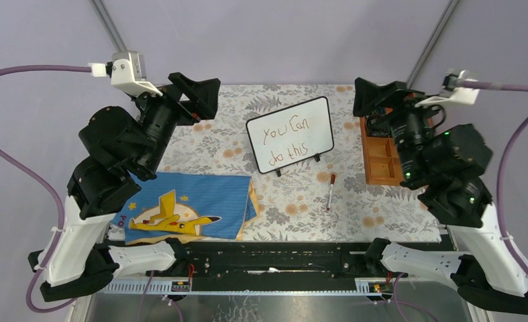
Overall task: Write a sentence on the whiteboard
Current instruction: Reset both arms
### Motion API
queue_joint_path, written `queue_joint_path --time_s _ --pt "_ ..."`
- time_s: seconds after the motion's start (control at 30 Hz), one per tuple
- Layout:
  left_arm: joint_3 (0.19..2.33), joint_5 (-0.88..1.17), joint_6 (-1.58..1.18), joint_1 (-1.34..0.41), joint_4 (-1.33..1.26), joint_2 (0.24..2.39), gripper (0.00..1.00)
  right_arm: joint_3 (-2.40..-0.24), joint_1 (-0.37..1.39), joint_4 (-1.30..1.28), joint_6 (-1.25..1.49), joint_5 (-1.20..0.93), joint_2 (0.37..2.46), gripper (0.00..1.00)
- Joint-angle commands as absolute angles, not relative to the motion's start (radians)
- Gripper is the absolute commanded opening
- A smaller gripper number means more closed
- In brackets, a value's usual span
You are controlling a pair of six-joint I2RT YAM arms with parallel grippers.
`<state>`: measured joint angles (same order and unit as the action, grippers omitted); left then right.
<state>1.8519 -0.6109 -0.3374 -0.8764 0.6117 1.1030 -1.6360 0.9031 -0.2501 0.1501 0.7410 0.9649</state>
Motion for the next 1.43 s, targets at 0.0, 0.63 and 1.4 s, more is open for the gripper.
queue_joint_path --time_s 0.0,0.63,1.4 --pt "1.777 -0.626 -0.337 -0.882 0.495 1.078 0.99 -1.489 0.906 -0.125 0.093 0.874 0.901 1.00" --pt "1.608 -0.548 -0.372 -0.882 0.347 1.038 0.99 -1.118 0.905 0.152 0.066 0.726 0.763 1.00" --pt "1.310 -0.597 -0.456 -0.881 0.330 0.932 0.99 -0.973 0.906 0.197 0.020 0.805 0.731 1.00"
